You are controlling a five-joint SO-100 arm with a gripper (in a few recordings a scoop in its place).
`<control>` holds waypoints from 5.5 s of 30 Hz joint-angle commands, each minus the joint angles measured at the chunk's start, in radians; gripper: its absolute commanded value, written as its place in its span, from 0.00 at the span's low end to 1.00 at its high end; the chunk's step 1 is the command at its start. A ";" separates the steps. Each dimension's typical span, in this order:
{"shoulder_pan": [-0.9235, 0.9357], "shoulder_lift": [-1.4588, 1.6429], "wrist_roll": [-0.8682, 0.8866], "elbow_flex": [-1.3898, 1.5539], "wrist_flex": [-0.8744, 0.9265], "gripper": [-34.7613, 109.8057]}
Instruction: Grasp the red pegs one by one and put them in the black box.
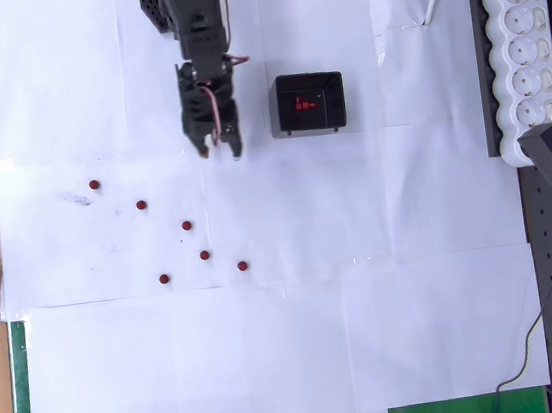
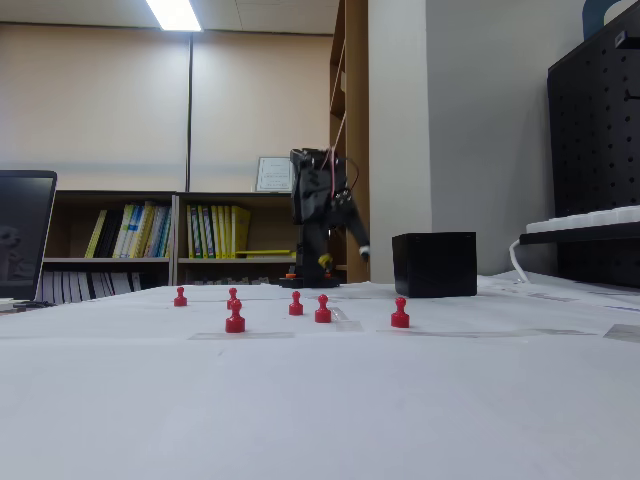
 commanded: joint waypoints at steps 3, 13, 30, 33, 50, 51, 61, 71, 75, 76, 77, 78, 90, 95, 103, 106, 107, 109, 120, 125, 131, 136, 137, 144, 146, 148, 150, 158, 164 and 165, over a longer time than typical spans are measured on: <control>0.003 0.118 0.006 0.041 -0.175 0.36; 0.095 0.426 0.035 0.167 -0.416 0.36; 0.143 0.672 0.048 0.302 -0.615 0.36; 0.149 0.692 0.051 0.321 -0.635 0.36; 0.189 0.752 0.235 0.403 -0.637 0.36; 0.189 0.755 0.247 0.407 -0.638 0.36; 0.204 0.802 0.296 0.453 -0.638 0.36; 0.198 0.808 0.296 0.459 -0.634 0.35; 0.195 0.808 0.296 0.445 -0.632 0.32; 0.195 0.808 0.298 0.442 -0.632 0.31; 0.195 0.808 0.301 0.440 -0.629 0.31; 0.195 0.808 0.302 0.437 -0.626 0.30; 0.190 0.719 0.267 0.428 -0.529 0.24; 0.183 0.614 0.219 0.440 -0.345 0.24; 0.101 0.357 -0.071 0.851 0.640 0.24; 0.012 0.313 -0.176 1.092 1.006 0.24; -0.023 0.307 -0.201 1.178 1.124 0.24; -0.109 0.293 -0.267 1.318 1.313 0.24; -0.632 0.250 -0.638 1.365 1.445 0.24; -0.727 0.307 -0.726 1.201 1.258 0.24; -0.732 0.357 -0.723 1.000 1.062 0.24; -0.724 0.371 -0.704 0.908 0.976 0.30; -0.723 0.371 -0.703 0.908 0.976 0.32; -0.678 0.322 -0.689 0.966 1.026 0.37; -0.658 0.267 -0.686 1.005 1.060 0.37; -0.629 0.184 -0.683 1.054 1.091 0.37; -0.594 0.092 -0.672 1.121 1.129 0.37; -0.278 -0.123 -0.422 0.940 1.060 0.37; 0.046 -0.166 -0.084 0.370 0.592 0.37; 0.087 -0.156 -0.031 0.305 0.517 0.37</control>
